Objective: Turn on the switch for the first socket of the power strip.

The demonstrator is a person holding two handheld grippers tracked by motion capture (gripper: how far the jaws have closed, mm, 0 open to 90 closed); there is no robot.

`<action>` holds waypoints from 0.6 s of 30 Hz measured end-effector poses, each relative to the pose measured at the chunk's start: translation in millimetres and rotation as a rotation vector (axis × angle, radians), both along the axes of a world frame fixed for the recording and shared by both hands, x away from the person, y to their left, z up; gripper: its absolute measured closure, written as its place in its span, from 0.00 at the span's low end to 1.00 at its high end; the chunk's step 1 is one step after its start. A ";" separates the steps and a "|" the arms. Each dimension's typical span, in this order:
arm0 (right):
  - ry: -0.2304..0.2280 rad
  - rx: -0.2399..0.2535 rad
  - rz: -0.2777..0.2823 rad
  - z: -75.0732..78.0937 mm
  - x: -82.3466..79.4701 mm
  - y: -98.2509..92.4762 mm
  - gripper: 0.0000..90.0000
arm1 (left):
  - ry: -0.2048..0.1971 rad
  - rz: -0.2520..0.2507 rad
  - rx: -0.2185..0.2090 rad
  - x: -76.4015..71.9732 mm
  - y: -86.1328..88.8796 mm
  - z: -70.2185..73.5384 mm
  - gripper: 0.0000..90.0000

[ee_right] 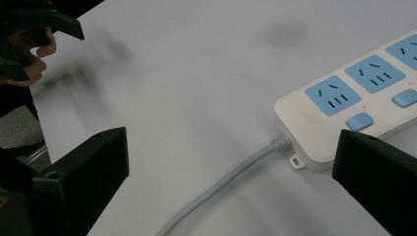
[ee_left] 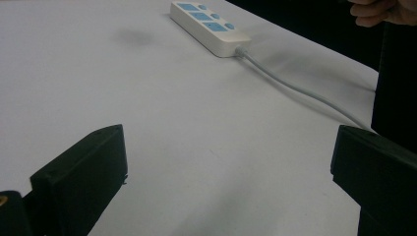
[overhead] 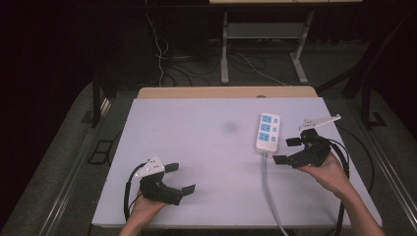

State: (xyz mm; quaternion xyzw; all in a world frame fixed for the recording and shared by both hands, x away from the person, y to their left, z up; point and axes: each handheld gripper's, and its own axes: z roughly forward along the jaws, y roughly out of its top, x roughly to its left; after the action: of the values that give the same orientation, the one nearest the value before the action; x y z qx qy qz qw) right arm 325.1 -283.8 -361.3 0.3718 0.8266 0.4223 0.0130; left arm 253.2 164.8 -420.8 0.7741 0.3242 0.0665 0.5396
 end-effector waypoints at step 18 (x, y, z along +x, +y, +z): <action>0.005 -0.038 -0.028 6.3 24.3 -3.4 0.00 | 0.003 -0.003 0.003 0.3 0.2 -0.5 0.00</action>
State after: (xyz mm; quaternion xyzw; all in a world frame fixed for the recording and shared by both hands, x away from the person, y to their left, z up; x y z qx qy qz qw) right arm 349.4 -287.2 -355.0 0.3838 0.8292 0.4055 0.0240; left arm 253.6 165.0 -421.4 0.7757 0.3238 0.0649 0.5379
